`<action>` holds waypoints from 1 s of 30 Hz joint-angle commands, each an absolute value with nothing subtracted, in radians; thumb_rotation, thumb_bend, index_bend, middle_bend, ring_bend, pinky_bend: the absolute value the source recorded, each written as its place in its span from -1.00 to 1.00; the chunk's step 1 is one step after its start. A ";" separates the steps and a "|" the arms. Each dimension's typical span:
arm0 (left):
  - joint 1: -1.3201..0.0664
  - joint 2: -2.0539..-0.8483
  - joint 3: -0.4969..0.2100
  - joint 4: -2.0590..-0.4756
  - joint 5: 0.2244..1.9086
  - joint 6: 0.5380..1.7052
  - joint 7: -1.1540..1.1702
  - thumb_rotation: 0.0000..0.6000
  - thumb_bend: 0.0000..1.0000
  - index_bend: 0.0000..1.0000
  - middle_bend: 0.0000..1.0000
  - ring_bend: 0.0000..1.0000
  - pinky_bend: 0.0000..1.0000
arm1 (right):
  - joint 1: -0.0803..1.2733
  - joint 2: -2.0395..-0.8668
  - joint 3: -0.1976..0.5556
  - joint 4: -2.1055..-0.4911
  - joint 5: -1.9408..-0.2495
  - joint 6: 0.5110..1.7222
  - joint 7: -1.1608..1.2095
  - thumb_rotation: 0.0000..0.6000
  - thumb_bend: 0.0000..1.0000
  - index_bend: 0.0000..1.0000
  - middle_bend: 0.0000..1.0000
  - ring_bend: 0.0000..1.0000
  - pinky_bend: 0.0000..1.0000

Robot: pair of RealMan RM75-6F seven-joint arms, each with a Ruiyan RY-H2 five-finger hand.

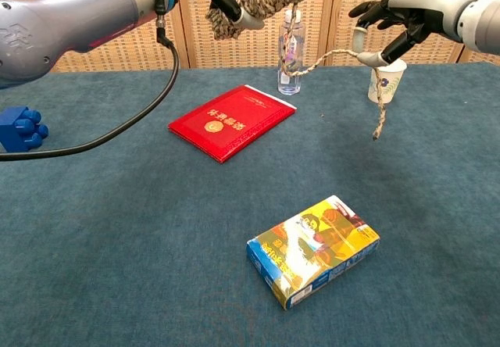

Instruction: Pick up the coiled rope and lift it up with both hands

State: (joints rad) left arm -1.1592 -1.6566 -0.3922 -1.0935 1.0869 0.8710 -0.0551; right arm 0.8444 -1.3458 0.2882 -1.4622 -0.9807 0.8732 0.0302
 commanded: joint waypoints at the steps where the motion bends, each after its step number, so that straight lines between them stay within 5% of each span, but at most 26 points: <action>1: -1.170 -1.686 -0.422 -1.099 1.031 0.908 0.023 1.00 0.19 0.64 0.30 0.06 0.34 | 0.812 -1.344 0.269 -1.510 -1.013 0.929 0.008 1.00 -0.08 0.38 -1.00 -1.00 -1.00; 18: -1.239 -1.856 -0.495 -0.995 0.839 1.047 0.362 1.00 0.19 0.66 0.32 0.08 0.36 | 0.693 -1.296 0.189 -1.727 -1.276 1.169 -0.081 1.00 -0.08 0.40 -1.00 -1.00 -1.00; 30: -1.253 -1.912 -0.419 -0.911 0.905 1.036 0.452 1.00 0.19 0.67 0.32 0.08 0.36 | 0.711 -1.260 0.235 -1.789 -1.413 1.200 -0.050 1.00 -0.08 0.40 -1.00 -1.00 -1.00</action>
State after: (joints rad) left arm -1.2538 -1.9063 -0.4267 -0.9171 0.8951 1.0391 0.4517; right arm 0.7040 -1.2649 0.2252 -1.7819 -1.4156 1.2036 -0.0483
